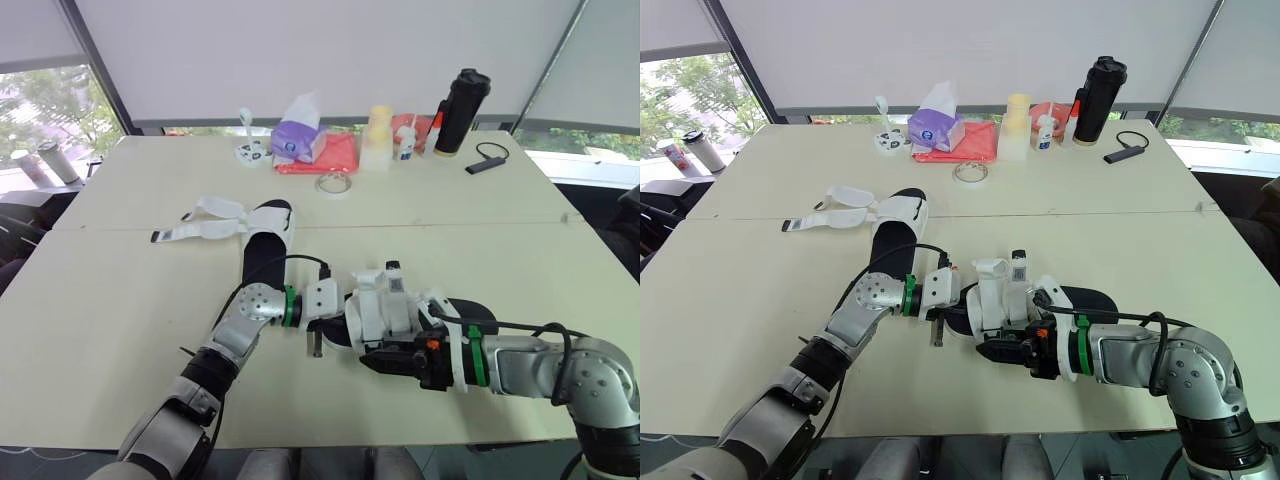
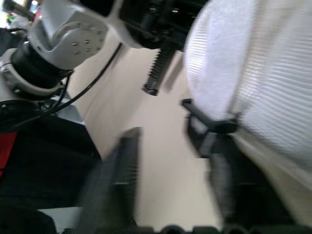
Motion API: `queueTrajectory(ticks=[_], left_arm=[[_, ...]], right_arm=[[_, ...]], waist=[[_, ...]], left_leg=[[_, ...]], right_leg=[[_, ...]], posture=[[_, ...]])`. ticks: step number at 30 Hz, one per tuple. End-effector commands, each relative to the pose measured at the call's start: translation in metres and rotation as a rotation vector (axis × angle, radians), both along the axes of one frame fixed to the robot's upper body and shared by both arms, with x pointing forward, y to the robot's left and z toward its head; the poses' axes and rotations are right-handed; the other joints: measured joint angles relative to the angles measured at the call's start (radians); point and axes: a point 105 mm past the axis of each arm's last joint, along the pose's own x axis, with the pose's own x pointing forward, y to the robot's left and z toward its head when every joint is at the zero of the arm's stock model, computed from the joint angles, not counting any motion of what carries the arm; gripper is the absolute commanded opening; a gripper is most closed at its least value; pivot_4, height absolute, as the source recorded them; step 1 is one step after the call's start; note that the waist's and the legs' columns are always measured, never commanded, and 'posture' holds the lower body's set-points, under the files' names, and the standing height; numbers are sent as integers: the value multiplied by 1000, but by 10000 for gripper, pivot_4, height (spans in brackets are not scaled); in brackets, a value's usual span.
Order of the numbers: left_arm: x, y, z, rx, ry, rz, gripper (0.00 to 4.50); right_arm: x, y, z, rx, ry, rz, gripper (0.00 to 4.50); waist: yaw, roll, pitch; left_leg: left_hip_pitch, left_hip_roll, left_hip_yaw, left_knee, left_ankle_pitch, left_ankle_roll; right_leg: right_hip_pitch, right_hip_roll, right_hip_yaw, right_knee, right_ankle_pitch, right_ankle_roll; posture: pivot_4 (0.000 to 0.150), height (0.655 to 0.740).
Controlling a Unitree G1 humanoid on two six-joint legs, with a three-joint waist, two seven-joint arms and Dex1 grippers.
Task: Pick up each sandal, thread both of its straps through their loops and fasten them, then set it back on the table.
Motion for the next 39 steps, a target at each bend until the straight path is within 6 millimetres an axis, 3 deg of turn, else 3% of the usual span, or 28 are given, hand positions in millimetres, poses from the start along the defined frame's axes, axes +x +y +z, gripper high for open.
queueTrajectory(ticks=[1, 9, 23, 28, 39], left_arm=[[-8, 10, -35, 122, 86, 11, 0], [-8, 10, -35, 123, 85, 13, 0], [-9, 11, -35, 117, 98, 22, 0], [-10, 12, -35, 118, 106, 23, 0], [-12, 13, -36, 126, 113, 18, 0]], right_arm=[[-4, 8, 12, 49, -34, 48, 578], [-8, 7, 7, 17, -9, 70, 578], [-50, -3, -25, -78, 152, 199, 578], [-66, -4, -17, -86, 132, 296, 578], [-70, -3, 10, -111, -46, 388, 578]], waist=[[0, 0, 0], [0, 0, 0], [0, 0, 0], [0, 0, 0], [0, 0, 0]], left_leg=[[0, 0, 0, 0, 0, 0], [0, 0, 0, 0, 0, 0], [0, 0, 0, 0, 0, 0], [-1, 0, 0, 0, 0, 0], [-2, 0, 1, -1, 0, 0]], right_leg=[[0, 0, 0, 0, 0, 0], [0, 0, 0, 0, 0, 0], [0, 0, 0, 0, 0, 0], [0, 0, 0, -1, 0, 0], [-1, -1, 0, -3, -1, 1]], posture=[[1500, 7296], [1500, 7296], [1500, 7296], [1500, 7296], [1500, 7296]])
